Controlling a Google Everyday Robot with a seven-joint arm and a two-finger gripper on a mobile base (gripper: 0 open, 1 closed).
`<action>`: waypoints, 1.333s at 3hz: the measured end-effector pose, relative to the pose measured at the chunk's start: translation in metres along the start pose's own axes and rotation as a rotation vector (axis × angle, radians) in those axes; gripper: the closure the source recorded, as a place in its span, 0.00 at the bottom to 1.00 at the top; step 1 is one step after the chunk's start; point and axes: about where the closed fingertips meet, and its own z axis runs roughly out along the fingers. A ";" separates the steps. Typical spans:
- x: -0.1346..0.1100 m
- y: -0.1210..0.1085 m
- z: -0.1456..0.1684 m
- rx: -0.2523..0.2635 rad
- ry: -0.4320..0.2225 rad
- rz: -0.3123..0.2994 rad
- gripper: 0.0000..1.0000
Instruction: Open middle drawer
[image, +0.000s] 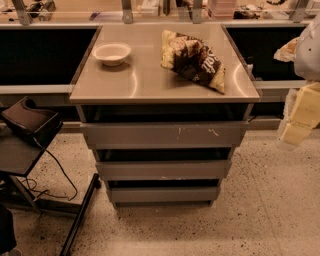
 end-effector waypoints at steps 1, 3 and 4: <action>0.000 0.000 0.000 0.000 0.000 0.000 0.00; -0.002 0.036 0.099 -0.117 -0.118 0.076 0.00; -0.005 0.074 0.191 -0.216 -0.184 0.144 0.00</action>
Offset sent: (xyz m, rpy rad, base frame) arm -0.0001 0.0077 -0.0821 0.1051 0.0810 -0.0204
